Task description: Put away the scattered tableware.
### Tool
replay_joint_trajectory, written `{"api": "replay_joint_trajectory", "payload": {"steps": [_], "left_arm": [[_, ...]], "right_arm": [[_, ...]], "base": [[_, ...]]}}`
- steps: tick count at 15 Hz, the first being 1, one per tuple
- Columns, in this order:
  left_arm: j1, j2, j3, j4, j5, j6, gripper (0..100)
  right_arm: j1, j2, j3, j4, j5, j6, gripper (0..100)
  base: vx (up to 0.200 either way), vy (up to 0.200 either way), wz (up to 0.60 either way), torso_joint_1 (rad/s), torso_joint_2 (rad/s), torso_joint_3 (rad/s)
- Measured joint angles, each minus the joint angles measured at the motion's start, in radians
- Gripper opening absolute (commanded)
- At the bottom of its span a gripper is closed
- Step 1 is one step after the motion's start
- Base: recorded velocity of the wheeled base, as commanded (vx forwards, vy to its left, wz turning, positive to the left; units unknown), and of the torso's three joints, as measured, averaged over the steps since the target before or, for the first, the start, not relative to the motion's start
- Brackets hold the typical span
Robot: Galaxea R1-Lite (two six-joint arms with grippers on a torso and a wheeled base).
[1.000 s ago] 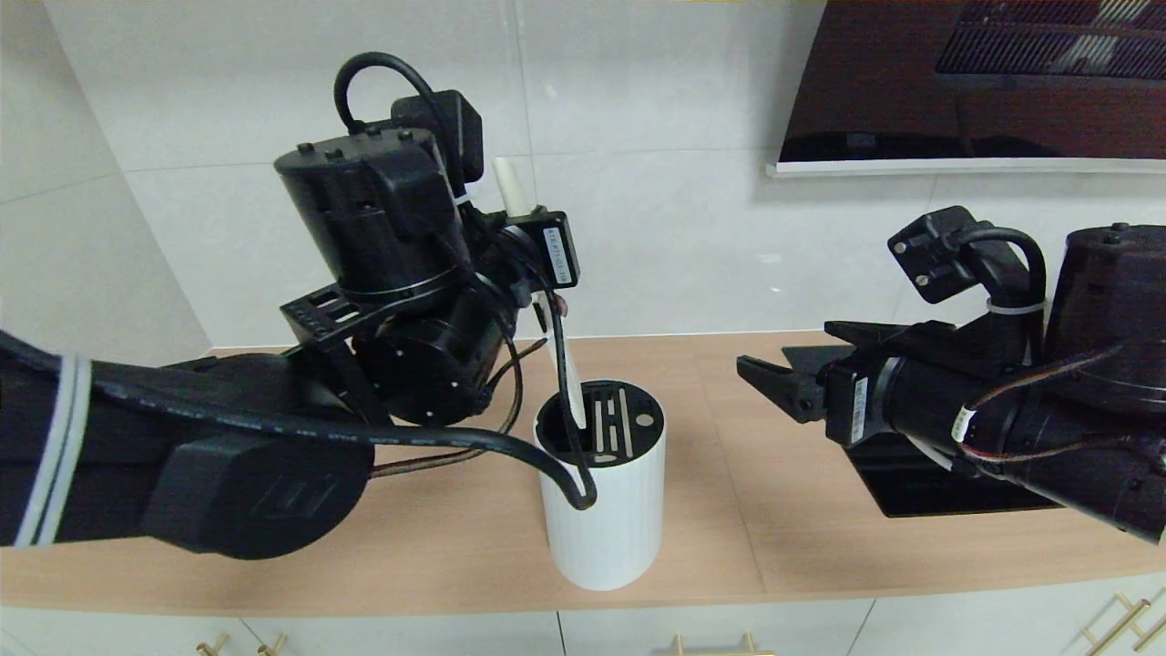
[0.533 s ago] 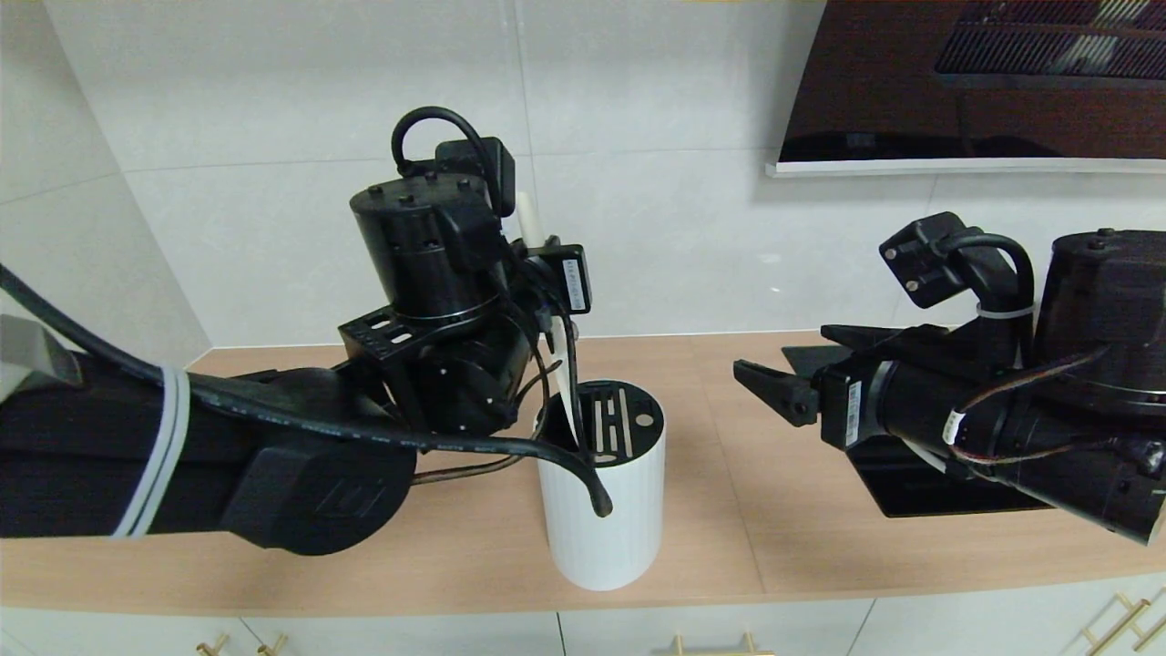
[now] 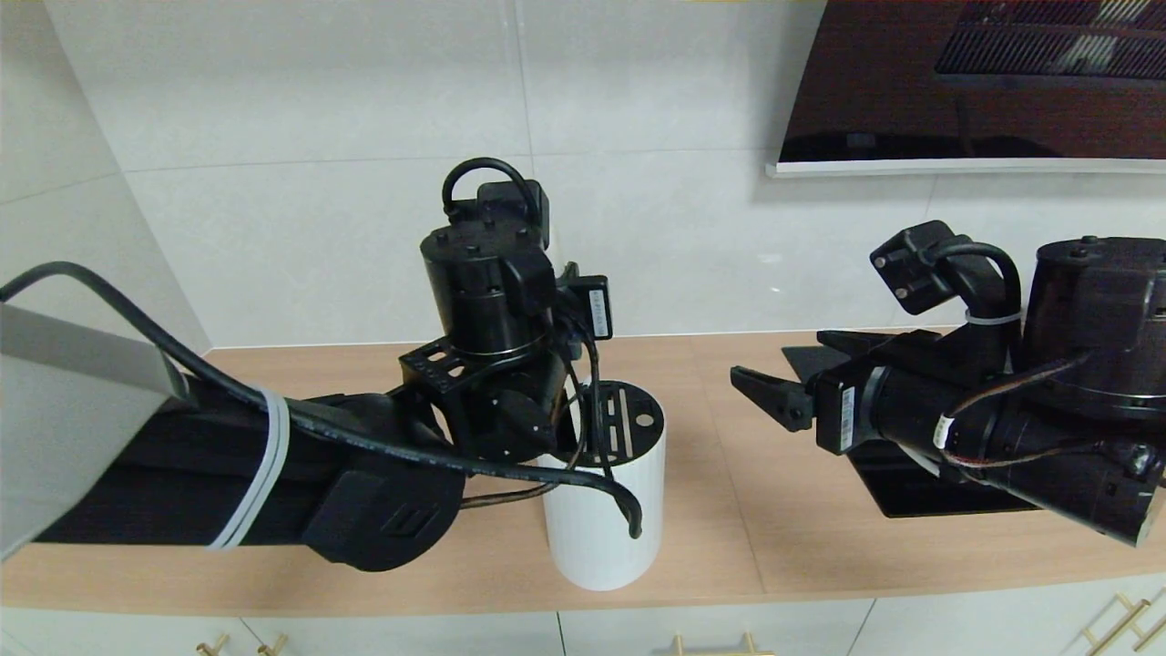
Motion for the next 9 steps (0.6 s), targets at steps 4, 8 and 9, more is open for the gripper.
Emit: {"api": "replay_joint_trajectory", "payload": {"steps": [4,8,9], "left_arm": [[-0.025,0.02,0.021,-0.003,0.0,-0.001,0],[-0.028,0.022,0.05,-0.003,-0.003,0.0,0],[-0.028,0.019,0.052,0.0,-0.003,0.0,0]], "right_arm": [[0.0,0.001,0.001,0.0,0.0,0.0,100],[0.0,0.006,0.005,-0.002,0.0,0.0,100],[0.0,0.007,0.006,-0.002,0.0,0.0,100]], "base": [[0.0,0.0,0.0,0.0,0.0,0.0],[0.0,0.0,0.0,0.0,0.0,0.0],[0.0,0.0,0.0,0.0,0.0,0.0]]}}
